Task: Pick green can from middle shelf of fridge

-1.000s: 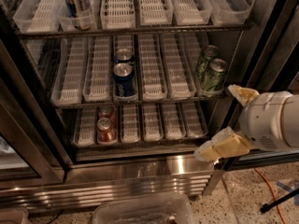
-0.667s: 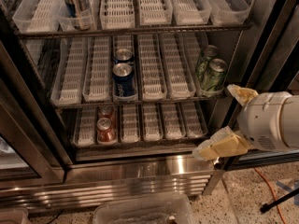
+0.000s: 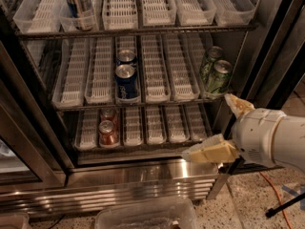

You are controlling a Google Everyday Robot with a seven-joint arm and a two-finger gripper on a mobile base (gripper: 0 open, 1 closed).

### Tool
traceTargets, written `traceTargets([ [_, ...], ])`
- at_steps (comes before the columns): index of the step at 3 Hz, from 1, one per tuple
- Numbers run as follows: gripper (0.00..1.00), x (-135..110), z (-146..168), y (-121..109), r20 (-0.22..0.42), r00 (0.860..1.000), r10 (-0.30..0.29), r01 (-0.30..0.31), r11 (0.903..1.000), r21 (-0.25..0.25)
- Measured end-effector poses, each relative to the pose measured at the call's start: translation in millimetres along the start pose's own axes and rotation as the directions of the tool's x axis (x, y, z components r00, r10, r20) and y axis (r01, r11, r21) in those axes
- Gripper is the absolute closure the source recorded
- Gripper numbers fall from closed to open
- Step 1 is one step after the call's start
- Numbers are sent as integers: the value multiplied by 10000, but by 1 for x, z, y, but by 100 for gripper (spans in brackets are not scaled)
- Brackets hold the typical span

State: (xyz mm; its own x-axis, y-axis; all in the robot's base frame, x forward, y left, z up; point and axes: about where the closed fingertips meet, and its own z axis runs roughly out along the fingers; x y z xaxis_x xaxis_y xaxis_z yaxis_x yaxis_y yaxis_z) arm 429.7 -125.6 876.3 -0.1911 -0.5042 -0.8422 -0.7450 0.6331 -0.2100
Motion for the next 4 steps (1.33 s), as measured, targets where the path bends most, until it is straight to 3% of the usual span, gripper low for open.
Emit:
traceTargets([
  [1,0,2,14,5,967,9945,398,-445,9979,475],
  [2,0,2,25,5,1979,9759,919,-1121,9893,933],
  [3,0,7,36,-1,2807,9469,1566,-1986,9717,1276],
  [4,0,22,50,-11,3637,9004,2388,-3191,9307,1789],
])
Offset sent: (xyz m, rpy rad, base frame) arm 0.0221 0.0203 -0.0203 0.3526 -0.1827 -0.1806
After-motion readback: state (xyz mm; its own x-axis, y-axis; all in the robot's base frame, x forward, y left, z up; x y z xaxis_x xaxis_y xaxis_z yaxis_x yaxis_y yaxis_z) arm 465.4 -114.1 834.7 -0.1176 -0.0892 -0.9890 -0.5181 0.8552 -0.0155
